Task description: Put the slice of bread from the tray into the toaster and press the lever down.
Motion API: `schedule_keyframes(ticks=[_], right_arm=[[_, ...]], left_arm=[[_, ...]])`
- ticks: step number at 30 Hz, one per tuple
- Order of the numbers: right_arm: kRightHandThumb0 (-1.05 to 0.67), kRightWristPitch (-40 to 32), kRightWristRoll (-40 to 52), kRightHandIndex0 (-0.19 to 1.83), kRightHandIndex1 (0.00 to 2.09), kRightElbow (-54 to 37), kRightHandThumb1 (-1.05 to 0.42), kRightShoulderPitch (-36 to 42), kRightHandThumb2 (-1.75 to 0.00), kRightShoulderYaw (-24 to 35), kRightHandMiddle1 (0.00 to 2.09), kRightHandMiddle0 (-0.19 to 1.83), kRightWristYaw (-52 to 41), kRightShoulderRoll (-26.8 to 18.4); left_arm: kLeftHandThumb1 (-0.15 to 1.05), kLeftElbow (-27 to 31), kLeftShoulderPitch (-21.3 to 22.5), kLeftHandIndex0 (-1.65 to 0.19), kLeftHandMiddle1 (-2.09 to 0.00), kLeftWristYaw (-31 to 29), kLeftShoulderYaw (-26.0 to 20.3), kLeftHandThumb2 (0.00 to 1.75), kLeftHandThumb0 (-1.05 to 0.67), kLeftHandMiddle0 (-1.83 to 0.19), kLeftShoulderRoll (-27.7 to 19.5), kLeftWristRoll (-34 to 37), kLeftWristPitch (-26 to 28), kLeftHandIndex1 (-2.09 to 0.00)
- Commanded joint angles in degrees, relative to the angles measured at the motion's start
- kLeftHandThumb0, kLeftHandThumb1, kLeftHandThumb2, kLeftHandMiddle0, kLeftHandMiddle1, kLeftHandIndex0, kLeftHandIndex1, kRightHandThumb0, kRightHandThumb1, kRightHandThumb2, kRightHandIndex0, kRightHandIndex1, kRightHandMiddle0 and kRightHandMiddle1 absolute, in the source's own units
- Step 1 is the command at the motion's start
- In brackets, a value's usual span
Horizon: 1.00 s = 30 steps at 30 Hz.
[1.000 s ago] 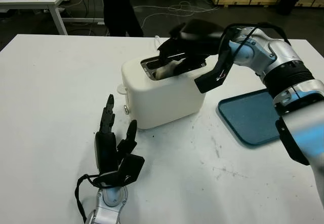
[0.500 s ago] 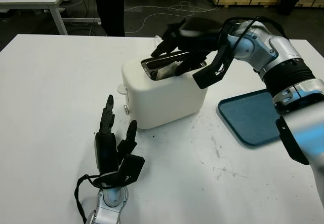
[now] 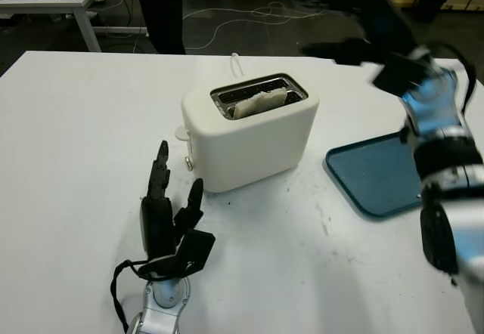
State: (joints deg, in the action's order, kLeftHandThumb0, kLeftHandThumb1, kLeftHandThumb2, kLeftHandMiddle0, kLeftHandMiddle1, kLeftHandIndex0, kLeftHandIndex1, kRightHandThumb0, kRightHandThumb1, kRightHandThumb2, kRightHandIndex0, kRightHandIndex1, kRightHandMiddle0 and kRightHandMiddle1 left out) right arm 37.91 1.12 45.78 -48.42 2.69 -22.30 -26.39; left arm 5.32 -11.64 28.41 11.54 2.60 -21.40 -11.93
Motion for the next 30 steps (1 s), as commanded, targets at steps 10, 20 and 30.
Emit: schedule_keyframes(ticks=[10, 20, 30], right_arm=[[-0.19, -13.4, 10.44, 0.7, 0.16, -32.57, -0.91, 40.52, -0.01, 5.09, 0.02, 0.67, 6.75, 11.64], [-0.16, -16.75, 11.5, 0.83, 0.15, -37.39, -0.92, 47.71, -0.06, 7.12, 0.03, 0.75, 10.86, 16.77], [-0.13, -16.45, 8.68, 0.96, 0.14, -34.62, -0.92, 43.65, -0.1, 7.0, 0.04, 0.84, 12.19, 16.2]], left_arm=[[0.92, 9.01, 1.75, -0.21, -0.1, -5.33, -6.77, 0.49, -0.56, -0.25, -5.12, -5.13, 4.23, -0.02], [0.8, 13.67, 9.11, -0.79, -0.39, -14.43, -16.98, 0.02, -0.37, -0.88, -20.76, -8.59, 2.78, -0.23], [0.6, 8.45, 17.12, -1.13, -0.45, -21.56, -21.27, 0.0, -0.15, -1.16, -34.86, -8.54, -5.83, -0.2]])
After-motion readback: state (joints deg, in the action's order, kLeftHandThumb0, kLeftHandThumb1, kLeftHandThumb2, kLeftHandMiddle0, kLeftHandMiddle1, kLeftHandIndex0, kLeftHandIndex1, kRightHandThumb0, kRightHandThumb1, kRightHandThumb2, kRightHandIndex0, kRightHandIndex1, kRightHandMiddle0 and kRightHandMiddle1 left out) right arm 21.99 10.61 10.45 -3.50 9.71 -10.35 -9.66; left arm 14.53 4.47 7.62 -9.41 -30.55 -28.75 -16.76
